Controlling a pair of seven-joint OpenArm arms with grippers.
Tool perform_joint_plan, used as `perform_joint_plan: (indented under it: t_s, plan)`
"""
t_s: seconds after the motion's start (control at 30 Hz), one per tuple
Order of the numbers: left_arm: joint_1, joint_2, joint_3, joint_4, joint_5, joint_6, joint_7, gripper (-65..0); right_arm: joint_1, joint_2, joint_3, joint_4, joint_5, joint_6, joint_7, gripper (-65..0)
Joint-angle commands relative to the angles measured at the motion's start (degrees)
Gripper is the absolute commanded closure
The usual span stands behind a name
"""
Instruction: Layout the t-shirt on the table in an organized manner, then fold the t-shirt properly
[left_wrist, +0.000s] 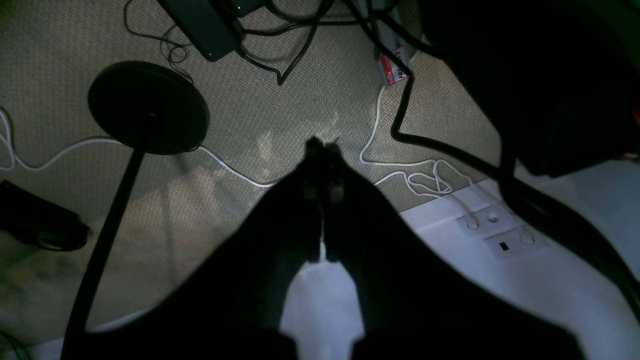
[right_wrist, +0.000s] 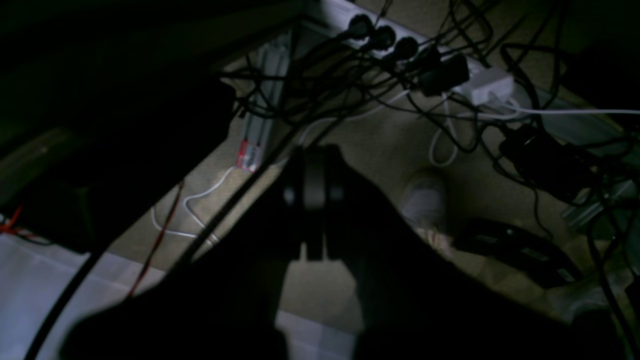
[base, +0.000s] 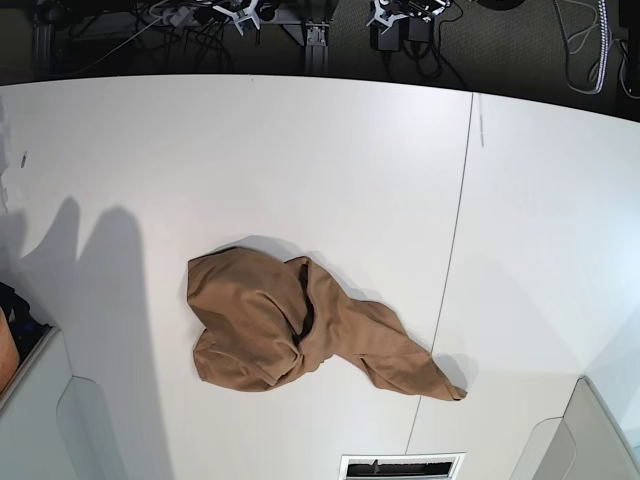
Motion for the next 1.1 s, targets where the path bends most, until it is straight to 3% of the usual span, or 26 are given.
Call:
perform_joint_plan:
  t_s: [0.0,0.23,0.37,0.67,1.07]
  plan:
    - [0.28,0.28,0.0,0.17,-0.07,-0.55,0.04,0.0,-0.28,0.15,0.09,0.28,-0.68,0.39,0.46,0.0]
    - [3.13,0.26,0.0,0.44,-0.04,-0.55,-0.11,0.0,-3.28,0.24,0.09,1.16,-8.33,0.37,0.52,0.0]
    - [6.19,-0.26,0.0,4.0,2.45,-0.55,-0.07,0.0,-7.32,1.27,0.09,5.03,-8.52,0.35,0.72,0.0]
    - [13.7,-5.11,0.0,19.85,2.49,-0.55,-0.11,0.0,-14.69,5.7,0.09,17.16,-7.26,0.5,0.7,0.0]
    - [15.54,-5.29,-0.02,21.94,2.47,-0.55,0.48,0.0,-15.67,6.01,0.09,19.06,-6.34,0.55,0.7,0.0]
